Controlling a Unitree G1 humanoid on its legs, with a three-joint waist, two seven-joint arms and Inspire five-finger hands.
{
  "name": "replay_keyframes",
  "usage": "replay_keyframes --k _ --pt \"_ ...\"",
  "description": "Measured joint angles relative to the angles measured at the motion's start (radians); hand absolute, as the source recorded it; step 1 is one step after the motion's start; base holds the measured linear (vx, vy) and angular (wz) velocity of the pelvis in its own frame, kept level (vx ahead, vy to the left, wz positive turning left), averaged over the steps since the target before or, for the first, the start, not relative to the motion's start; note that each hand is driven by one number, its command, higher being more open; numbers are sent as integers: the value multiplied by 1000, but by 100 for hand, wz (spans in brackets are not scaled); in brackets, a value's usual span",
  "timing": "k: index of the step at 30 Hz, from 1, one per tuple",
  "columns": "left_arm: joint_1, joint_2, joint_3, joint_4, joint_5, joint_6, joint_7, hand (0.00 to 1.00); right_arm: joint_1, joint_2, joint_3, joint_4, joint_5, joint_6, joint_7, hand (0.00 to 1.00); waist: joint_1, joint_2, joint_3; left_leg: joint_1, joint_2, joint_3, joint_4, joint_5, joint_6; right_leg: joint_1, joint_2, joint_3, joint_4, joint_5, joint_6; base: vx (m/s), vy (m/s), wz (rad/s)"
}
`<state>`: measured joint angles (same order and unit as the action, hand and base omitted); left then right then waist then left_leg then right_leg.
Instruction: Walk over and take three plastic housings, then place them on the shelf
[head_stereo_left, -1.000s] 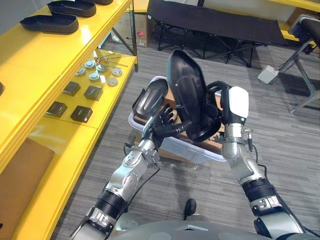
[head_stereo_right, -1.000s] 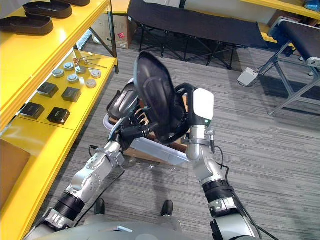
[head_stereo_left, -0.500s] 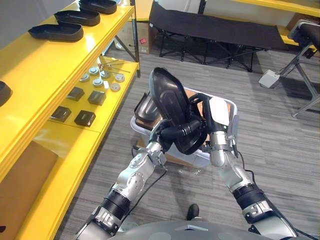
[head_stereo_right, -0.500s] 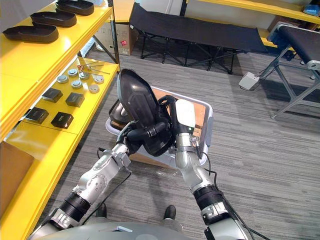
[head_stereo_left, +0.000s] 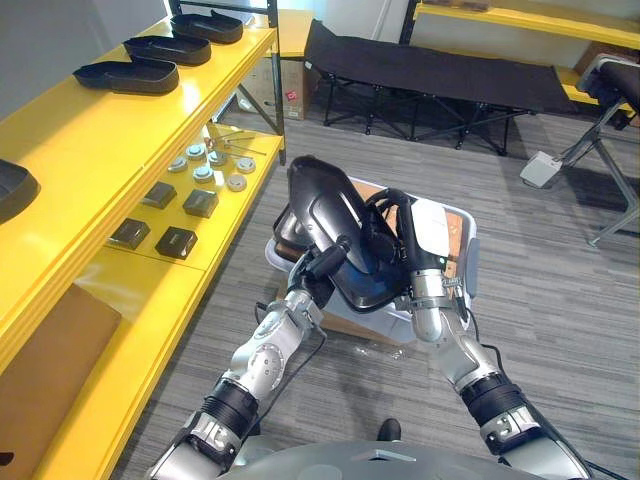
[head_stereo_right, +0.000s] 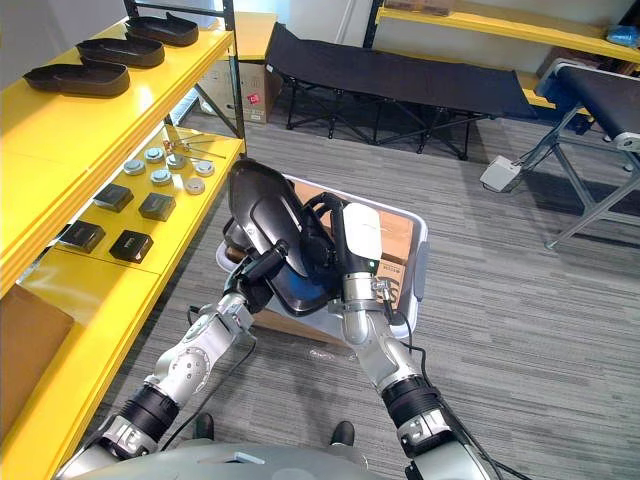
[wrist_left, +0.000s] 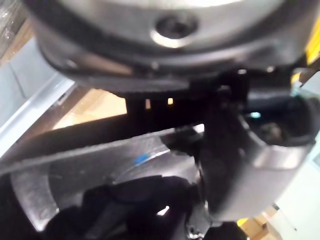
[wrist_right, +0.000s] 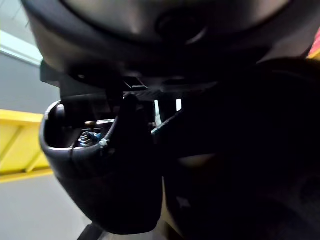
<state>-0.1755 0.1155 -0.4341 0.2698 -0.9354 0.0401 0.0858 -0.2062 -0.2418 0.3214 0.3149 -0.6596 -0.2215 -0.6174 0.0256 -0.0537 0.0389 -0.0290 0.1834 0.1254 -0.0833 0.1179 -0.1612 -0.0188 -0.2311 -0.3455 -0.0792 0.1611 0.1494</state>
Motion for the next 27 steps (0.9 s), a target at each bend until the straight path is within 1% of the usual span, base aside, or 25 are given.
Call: replay_keyframes --k 5,6,7,10,12,13,14,15,16,18,20,22,23,24,25,27 --pt "0 0 -13 0 5 -39 19 0 7 5 0 0 1 -2 -13 0 0 -1 -1 0 0 0 0 0 -1 0 0 -1 0 0 0 0 0 0" --pt "0 0 -15 0 9 -48 19 0 12 7 0 -1 1 -6 -22 100 0 -2 -1 1 0 0 0 -1 -2 0 0 -1 0 -1 0 0 0 0" --pt "0 0 -18 0 16 -55 19 0 16 8 0 -3 1 -7 -25 100 0 -3 -2 1 0 1 0 -1 -2 0 0 -1 0 -1 0 0 0 0" --pt "1 -1 -13 0 71 -104 26 0 43 13 -3 -14 1 -30 -33 100 -1 -5 -3 3 0 2 0 -2 -4 0 0 -1 0 -1 0 0 0 0" --pt "1 -9 16 -7 136 -156 59 0 74 13 -3 -24 6 -50 -50 100 -1 -6 -4 4 0 3 0 -3 -4 0 0 -1 0 -1 0 0 0 0" --pt "1 -16 30 -9 162 -172 72 0 87 14 2 -34 15 -51 -51 100 -1 -6 -4 4 0 4 0 -3 -4 0 0 -1 0 -1 0 0 0 0" --pt "2 -32 61 -22 231 -206 112 0 116 24 6 -53 48 -51 -51 100 -1 -6 -4 4 0 4 0 -3 -4 0 0 0 0 -1 0 0 0 0" --pt "4 -41 81 -47 338 -241 165 0 136 45 10 -57 81 -55 -51 100 -2 -6 -4 5 0 6 0 -4 -5 0 0 0 0 -1 -1 0 0 -3" --pt "13 -44 95 -71 411 -257 194 0 144 61 10 -58 109 -58 -52 100 -4 -6 -4 6 0 7 0 -5 -6 0 0 1 0 -1 -1 0 0 -5" --pt "45 -57 126 -170 628 -309 285 0 185 111 3 -106 226 -68 -52 100 -4 -5 -4 10 0 13 0 -9 -8 -1 0 5 0 -3 -3 0 0 -7" --pt "60 -71 156 -226 735 -339 345 0 209 133 -1 -139 320 -88 -38 100 -5 -5 -4 18 0 20 0 -12 -9 1 0 11 0 -3 -3 1 -1 -11" --pt "63 -76 207 -284 921 -361 424 0 258 165 -34 -204 488 -150 42 100 -7 0 -7 27 0 33 0 -18 -7 1 0 20 0 -4 -4 5 -5 -16" --pt "64 -76 228 -300 990 -363 447 0 277 172 -52 -233 531 -167 71 100 -10 3 -8 30 0 36 0 -19 -8 1 0 23 0 -4 -4 5 -6 -10" --pt "69 -73 240 -311 1030 -363 455 0 290 173 -61 -258 559 -178 93 100 -14 5 -10 32 0 38 0 -20 -9 1 0 24 0 -4 -4 6 -6 -9" --pt "80 -58 254 -325 1103 -364 475 0 315 172 -80 -322 612 -202 145 100 -25 11 -14 37 0 42 0 -22 -9 3 0 26 0 -6 -7 7 -6 -8" --pt "100 -54 269 -341 1148 -364 494 0 331 172 -101 -371 669 -223 203 100 -35 17 -18 39 0 47 0 -25 -9 2 0 27 0 -7 -7 8 -5 -7"
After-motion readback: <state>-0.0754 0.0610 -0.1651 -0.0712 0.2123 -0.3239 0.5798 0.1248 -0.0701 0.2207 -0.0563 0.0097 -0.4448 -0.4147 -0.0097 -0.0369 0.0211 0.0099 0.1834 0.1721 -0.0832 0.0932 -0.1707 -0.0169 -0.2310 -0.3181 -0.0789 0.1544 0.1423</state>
